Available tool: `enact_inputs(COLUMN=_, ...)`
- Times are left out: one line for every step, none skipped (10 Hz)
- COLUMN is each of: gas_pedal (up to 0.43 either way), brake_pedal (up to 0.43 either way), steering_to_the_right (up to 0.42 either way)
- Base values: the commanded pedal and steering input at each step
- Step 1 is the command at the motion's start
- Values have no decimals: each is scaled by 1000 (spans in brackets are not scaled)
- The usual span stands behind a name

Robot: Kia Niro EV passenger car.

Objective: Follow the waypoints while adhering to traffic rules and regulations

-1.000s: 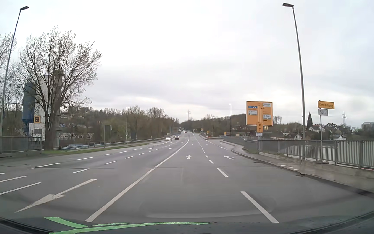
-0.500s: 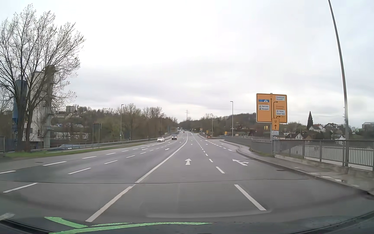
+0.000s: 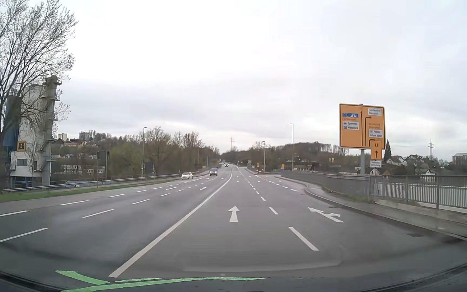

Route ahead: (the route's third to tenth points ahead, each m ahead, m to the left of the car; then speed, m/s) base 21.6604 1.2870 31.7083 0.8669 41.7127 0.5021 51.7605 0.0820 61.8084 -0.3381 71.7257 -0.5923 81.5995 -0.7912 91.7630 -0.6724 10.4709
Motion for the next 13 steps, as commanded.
enact_inputs(gas_pedal=169, brake_pedal=0, steering_to_the_right=7)
enact_inputs(gas_pedal=169, brake_pedal=0, steering_to_the_right=7)
enact_inputs(gas_pedal=169, brake_pedal=0, steering_to_the_right=7)
enact_inputs(gas_pedal=169, brake_pedal=0, steering_to_the_right=7)
enact_inputs(gas_pedal=157, brake_pedal=0, steering_to_the_right=9)
enact_inputs(gas_pedal=157, brake_pedal=0, steering_to_the_right=9)
enact_inputs(gas_pedal=157, brake_pedal=0, steering_to_the_right=9)
enact_inputs(gas_pedal=157, brake_pedal=0, steering_to_the_right=9)
enact_inputs(gas_pedal=157, brake_pedal=0, steering_to_the_right=9)
enact_inputs(gas_pedal=157, brake_pedal=0, steering_to_the_right=8)
enact_inputs(gas_pedal=157, brake_pedal=0, steering_to_the_right=8)
enact_inputs(gas_pedal=157, brake_pedal=0, steering_to_the_right=8)
enact_inputs(gas_pedal=157, brake_pedal=0, steering_to_the_right=6)
